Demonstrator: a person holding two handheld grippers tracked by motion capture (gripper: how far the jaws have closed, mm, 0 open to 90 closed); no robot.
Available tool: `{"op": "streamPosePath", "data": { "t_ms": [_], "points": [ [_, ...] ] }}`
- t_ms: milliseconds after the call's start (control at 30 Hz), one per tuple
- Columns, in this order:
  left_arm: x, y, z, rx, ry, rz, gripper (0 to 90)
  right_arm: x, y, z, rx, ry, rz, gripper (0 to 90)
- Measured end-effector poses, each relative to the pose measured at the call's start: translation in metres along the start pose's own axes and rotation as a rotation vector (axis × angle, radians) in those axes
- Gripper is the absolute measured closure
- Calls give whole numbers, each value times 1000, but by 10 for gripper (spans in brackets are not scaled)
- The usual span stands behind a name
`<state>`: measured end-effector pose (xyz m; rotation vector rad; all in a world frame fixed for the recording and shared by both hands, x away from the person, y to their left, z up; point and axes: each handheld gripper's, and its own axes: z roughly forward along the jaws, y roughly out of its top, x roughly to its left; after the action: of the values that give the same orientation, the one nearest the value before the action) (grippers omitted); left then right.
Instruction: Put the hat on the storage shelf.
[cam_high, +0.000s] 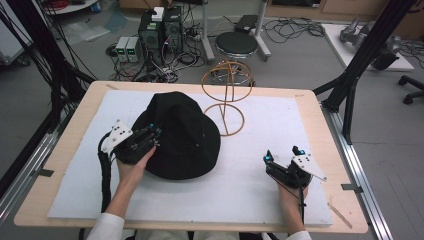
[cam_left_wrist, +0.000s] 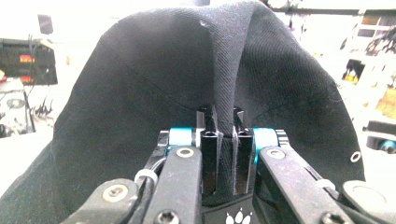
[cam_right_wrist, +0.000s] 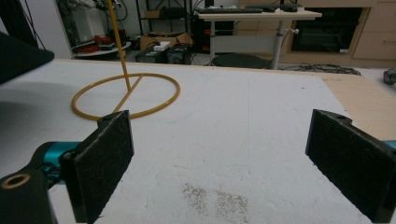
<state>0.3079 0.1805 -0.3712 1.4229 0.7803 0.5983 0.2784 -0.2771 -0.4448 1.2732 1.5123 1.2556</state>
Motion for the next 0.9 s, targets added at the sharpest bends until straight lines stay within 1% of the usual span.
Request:
{"op": "streamPosePath", "data": {
  "t_ms": [67,133,200,333,400,500,533,567,633,733,800,900],
  "points": [
    [1,5,-1,-17,-17,-2,856,0,0,0,-3,0,-5,68],
    [1,8,-3,-27,-20,14,856,0,0,0,0,2,-1,68],
    [3,12,-5,-49,-27,12,856,0,0,0,-4,3,-7,68],
    [4,23,-8,-88,-33,19,856,1,0,-1,-7,2,-13,68],
    [5,30,-9,-112,-42,27,855,1,0,-1,-11,-1,-17,68],
    [5,39,-10,-136,-59,34,856,1,0,-2,-12,-3,-14,68],
    [5,42,-10,-146,-61,33,856,1,0,-2,-12,-4,-12,68],
    [5,45,-10,-157,-63,30,856,1,0,-2,-17,-6,-20,68],
    [6,49,-10,-172,-64,18,856,1,0,-2,-14,-6,-14,68],
    [5,55,-7,-183,-69,16,856,2,0,-2,-13,-6,-10,68],
    [3,59,-3,-195,-79,27,856,2,0,-2,-17,-6,-13,68],
    [0,63,3,-195,-88,39,856,2,1,-2,-15,-5,-10,68]
  ]
}}
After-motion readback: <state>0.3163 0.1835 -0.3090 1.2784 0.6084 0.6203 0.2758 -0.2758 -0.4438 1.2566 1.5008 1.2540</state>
